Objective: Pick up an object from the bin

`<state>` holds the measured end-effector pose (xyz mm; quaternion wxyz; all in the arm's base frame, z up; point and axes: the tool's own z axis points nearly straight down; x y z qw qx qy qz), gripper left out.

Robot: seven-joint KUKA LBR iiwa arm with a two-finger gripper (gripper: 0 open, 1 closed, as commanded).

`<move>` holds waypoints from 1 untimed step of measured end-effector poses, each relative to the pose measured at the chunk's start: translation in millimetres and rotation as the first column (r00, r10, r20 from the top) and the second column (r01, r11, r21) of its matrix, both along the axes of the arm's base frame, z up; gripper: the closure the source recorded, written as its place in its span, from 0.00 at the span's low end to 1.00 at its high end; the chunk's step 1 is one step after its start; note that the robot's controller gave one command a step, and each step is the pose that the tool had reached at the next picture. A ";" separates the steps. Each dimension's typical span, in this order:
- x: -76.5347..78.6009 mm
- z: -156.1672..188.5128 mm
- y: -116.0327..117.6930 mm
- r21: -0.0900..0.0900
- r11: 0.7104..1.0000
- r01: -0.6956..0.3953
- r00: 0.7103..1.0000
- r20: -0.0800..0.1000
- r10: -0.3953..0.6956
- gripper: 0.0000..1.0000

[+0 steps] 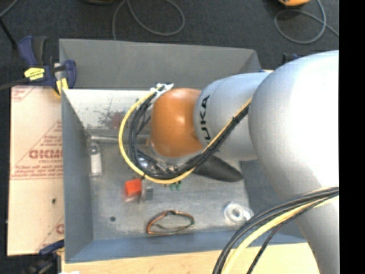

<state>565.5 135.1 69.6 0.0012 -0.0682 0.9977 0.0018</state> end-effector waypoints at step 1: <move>-0.4 16.3 -0.5 -0.001 1.000 -0.001 1.000 -0.001 0.001 1.00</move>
Offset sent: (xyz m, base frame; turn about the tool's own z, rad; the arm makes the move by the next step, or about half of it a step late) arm -0.0003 -0.0001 0.0229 0.0000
